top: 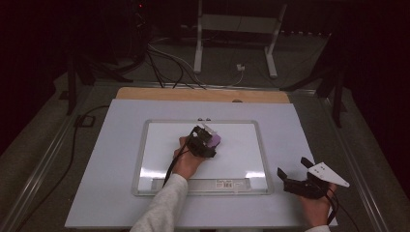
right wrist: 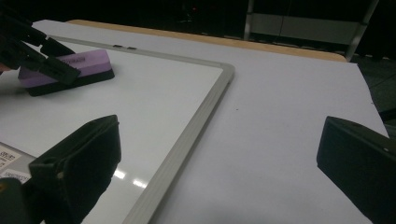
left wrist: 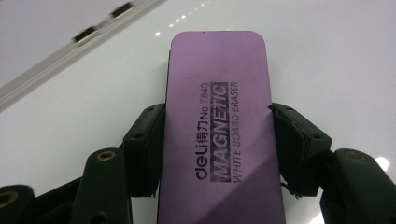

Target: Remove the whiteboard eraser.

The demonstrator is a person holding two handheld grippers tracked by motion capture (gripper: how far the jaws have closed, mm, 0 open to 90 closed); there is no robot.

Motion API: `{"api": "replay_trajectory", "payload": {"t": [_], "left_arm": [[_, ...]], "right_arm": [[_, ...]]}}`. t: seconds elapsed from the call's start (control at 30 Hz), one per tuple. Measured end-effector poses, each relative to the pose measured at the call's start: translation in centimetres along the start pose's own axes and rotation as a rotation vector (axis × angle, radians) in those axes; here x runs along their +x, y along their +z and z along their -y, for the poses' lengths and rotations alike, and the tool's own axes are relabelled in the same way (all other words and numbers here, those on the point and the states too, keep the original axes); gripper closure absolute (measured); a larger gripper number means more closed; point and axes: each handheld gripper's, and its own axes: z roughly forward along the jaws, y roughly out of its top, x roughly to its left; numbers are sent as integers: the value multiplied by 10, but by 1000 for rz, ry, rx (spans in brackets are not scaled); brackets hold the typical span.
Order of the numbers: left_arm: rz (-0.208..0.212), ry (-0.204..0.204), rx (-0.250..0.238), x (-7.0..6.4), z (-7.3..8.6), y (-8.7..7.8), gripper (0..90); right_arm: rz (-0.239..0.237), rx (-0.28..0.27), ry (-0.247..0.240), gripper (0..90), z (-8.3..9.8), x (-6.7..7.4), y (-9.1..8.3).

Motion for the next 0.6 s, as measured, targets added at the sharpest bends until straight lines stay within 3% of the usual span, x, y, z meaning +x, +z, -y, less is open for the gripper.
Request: {"api": "replay_trajectory", "payload": {"t": [0.27, 0.53, 0.6], "left_arm": [[-54, -41, 17, 15, 3, -2, 417], [-79, -86, 14, 24, 10, -6, 417], [-69, -103, 6, 28, 13, -9, 417]], "right_arm": [[1, -2, 3, 3, 0, 0, 0], [3, -2, 3, 3, 0, 0, -1], [3, -4, 5, 3, 0, 0, -1]]}}
